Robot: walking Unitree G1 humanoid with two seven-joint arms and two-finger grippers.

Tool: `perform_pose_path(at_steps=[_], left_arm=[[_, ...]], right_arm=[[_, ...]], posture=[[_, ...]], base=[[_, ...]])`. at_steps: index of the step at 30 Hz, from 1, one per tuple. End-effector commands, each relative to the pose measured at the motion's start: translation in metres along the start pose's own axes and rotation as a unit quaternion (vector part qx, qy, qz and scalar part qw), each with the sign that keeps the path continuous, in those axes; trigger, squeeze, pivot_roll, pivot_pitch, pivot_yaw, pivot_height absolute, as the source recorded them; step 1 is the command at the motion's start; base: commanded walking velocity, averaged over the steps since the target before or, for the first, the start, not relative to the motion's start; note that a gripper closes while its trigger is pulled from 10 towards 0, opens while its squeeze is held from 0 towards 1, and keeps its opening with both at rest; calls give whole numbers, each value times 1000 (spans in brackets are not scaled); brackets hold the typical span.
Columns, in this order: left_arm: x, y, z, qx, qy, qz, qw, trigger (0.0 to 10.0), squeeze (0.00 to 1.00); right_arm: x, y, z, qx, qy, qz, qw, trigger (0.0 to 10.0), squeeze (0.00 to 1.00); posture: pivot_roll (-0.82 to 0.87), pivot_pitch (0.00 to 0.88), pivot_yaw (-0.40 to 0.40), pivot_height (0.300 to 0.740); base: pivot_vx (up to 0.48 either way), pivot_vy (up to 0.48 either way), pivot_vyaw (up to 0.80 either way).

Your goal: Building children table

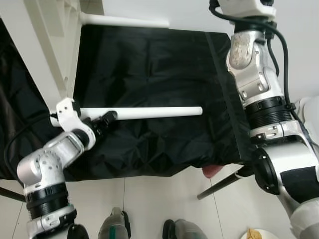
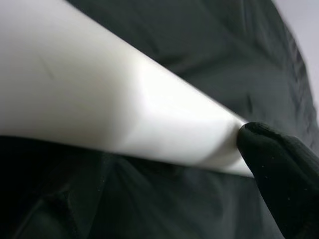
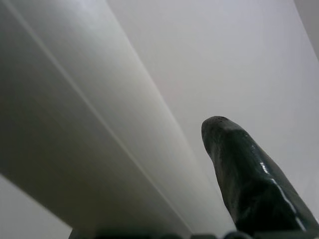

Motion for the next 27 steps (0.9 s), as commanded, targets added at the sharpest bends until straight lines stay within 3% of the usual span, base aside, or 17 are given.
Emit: perform_pose_path(at_steps=[1, 10, 14, 16, 21, 22, 23, 24, 27], left_arm=[[-3, 43, 1, 169, 15, 25, 985, 10000, 0], [15, 47, -13, 186, -23, 60, 980, 10000, 0], [33, 48, -23, 196, -59, 83, 975, 10000, 0], [56, 37, -31, 184, -101, 103, 972, 10000, 0], [73, 24, -37, 168, -124, 107, 972, 10000, 0], [76, 23, -38, 169, -127, 107, 971, 4392, 0], [79, 23, -39, 173, -132, 113, 969, 3647, 0], [82, 24, -40, 177, -138, 118, 967, 0, 0], [92, 24, -40, 180, -157, 116, 964, 0, 0]], right_arm=[[13, -56, -20, -142, 5, -129, 981, 0, 0], [16, -58, -19, -143, 6, -134, 981, 0, 0], [17, -59, -18, -142, 7, -137, 980, 0, 0], [17, -61, -18, -142, 8, -138, 980, 0, 0], [17, -61, -18, -143, 10, -141, 980, 0, 0], [17, -61, -18, -142, 10, -141, 980, 0, 0], [18, -60, -17, -141, 10, -142, 980, 0, 0], [18, -61, -17, -141, 10, -143, 980, 0, 0], [19, -61, -17, -138, 11, -146, 980, 0, 0]], posture=[[95, 122, 4, 740], [88, 124, 11, 740], [81, 125, 15, 740], [79, 126, 17, 740], [85, 126, 17, 740], [84, 126, 18, 740], [83, 126, 21, 740], [83, 126, 21, 740], [80, 124, 22, 740]], base=[[0, 0, 0], [0, 0, 0], [0, 0, 0], [0, 0, 0], [0, 0, 0], [0, 0, 0], [0, 0, 0], [0, 0, 0], [0, 0, 0]])
Point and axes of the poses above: a point about 5 cm out from each wrist's last joint towards the gripper, its own z axis pointing back from the gripper into the wrist, its own x axis along the axis of the wrist's last joint, y = z × x, the point moved 6 cm from there along -z, pointing out of the wrist towards the gripper, and after that the axes turned 11 degrees about -z, right-handed, at the moved point
